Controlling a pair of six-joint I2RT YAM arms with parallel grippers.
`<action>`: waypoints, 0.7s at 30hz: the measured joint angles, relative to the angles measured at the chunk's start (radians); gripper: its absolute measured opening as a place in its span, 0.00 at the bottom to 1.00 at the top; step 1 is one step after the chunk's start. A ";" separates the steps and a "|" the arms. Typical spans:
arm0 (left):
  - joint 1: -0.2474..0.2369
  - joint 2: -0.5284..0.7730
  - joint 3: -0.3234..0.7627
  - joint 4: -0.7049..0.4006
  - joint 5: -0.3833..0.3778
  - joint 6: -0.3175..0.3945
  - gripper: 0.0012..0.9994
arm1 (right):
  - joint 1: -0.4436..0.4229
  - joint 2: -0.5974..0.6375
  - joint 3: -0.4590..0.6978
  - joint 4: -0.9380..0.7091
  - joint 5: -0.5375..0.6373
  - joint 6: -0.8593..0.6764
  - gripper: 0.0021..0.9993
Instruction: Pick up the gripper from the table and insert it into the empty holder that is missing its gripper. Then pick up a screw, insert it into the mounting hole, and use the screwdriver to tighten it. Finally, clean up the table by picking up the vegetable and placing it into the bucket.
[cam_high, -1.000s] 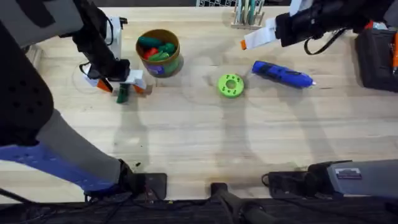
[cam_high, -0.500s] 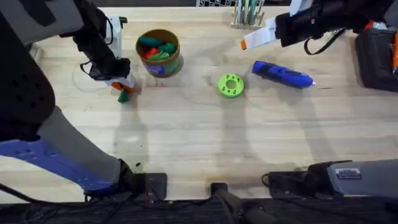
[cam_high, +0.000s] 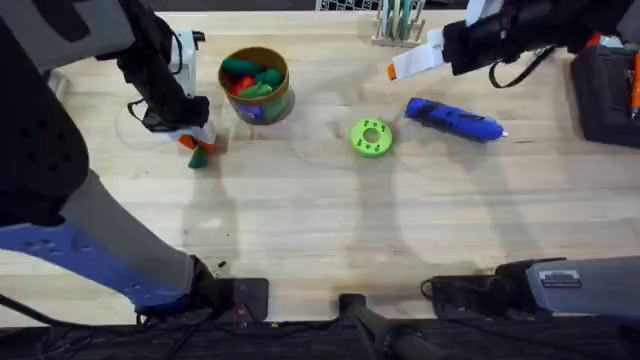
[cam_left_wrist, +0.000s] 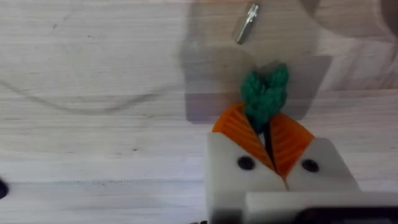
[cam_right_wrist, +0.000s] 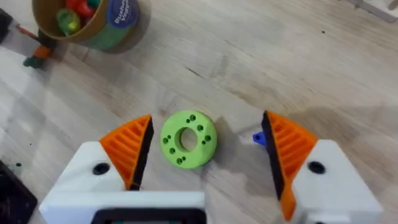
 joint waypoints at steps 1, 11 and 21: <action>0.000 -0.001 0.000 0.000 0.000 -0.002 0.01 | 0.000 0.000 0.000 0.000 0.000 0.000 0.99; 0.000 -0.302 -0.005 -0.046 0.003 -0.061 0.01 | 0.000 0.000 0.000 0.000 0.000 0.000 0.99; 0.000 -0.595 -0.005 -0.097 0.055 -0.133 0.01 | 0.000 0.000 0.000 0.003 0.000 0.000 0.99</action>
